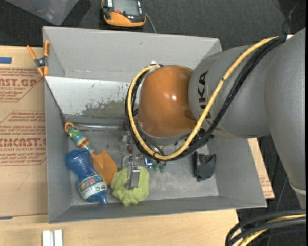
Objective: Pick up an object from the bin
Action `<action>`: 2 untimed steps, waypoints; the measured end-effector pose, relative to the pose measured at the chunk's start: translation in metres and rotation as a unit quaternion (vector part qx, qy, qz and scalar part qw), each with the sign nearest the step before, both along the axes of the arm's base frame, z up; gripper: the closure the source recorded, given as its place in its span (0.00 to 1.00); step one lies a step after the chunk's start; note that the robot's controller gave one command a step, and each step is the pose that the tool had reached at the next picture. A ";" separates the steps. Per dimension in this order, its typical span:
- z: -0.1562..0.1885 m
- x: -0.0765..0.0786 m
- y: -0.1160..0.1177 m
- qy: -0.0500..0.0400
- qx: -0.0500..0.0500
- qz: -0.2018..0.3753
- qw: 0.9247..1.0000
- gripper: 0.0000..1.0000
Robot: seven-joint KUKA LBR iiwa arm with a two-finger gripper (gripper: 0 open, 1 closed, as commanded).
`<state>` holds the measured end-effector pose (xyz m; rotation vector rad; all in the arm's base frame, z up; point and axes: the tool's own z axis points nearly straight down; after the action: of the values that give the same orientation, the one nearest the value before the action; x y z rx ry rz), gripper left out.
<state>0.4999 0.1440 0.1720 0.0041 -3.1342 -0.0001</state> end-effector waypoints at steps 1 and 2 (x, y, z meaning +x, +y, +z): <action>0.005 0.002 -0.001 -0.004 0.001 -0.001 1.000 0.00; -0.094 -0.015 -0.017 -0.004 0.001 0.090 0.996 0.00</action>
Offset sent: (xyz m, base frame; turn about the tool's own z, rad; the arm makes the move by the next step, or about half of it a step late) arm -0.0165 -0.0191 -0.1020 -0.1917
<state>0.4854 0.1270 0.0778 0.2865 -3.1296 -0.0029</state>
